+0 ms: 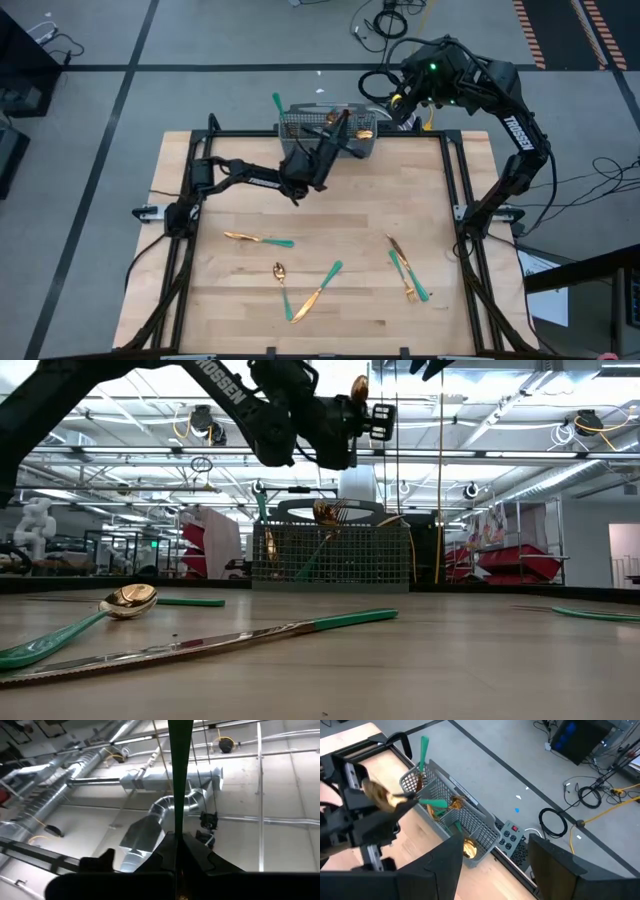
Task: Sort silverware
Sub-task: Put the green spoon into the gray silverware organizer
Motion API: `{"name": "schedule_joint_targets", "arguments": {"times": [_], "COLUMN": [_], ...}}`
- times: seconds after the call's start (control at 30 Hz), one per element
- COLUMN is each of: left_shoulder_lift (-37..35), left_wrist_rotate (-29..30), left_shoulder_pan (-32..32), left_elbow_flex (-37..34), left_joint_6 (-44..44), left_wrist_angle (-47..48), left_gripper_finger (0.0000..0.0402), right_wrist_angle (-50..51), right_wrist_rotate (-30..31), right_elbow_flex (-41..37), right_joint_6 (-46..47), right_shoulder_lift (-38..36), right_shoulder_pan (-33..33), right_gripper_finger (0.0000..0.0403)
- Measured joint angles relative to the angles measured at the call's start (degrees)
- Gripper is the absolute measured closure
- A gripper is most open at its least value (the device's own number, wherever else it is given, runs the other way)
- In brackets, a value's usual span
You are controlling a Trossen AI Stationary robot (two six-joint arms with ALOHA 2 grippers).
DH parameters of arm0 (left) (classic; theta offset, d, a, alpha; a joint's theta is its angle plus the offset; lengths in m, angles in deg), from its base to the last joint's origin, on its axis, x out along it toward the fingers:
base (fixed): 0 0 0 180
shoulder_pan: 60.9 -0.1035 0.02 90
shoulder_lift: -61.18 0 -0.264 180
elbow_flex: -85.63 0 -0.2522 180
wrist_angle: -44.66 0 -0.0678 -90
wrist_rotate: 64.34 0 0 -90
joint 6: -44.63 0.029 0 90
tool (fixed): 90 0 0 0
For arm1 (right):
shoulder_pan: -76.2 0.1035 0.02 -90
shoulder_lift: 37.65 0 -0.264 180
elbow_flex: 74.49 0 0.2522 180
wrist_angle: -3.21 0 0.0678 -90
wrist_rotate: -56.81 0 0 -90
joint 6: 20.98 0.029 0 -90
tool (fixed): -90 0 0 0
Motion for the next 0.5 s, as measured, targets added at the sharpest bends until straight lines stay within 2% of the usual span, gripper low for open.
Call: {"name": "schedule_joint_targets", "arguments": {"times": [0.13,0.3,0.5], "left_shoulder_lift": [0.0,0.0,0.0], "left_wrist_rotate": [2.1,-0.7,-15.8], "left_shoulder_pan": [-0.2,-0.7,-1.3], "left_elbow_flex": [0.0,1.1,4.0], "left_joint_6": [0.0,-0.1,-0.6], "left_wrist_angle": [2.9,6.9,13.1], "left_gripper_finger": [0.039,0.0389,0.0389], "right_wrist_angle": [0.0,-0.9,-0.7], "right_wrist_rotate": [0.9,9.1,10.7], "right_elbow_flex": [0.0,0.0,0.0], "right_joint_6": [-1.4,-3.7,-9.8], "right_shoulder_lift": [0.0,0.0,0.0], "right_shoulder_pan": [0.0,0.0,-0.8], "right_gripper_finger": [0.0193,0.0193,0.0193]}}
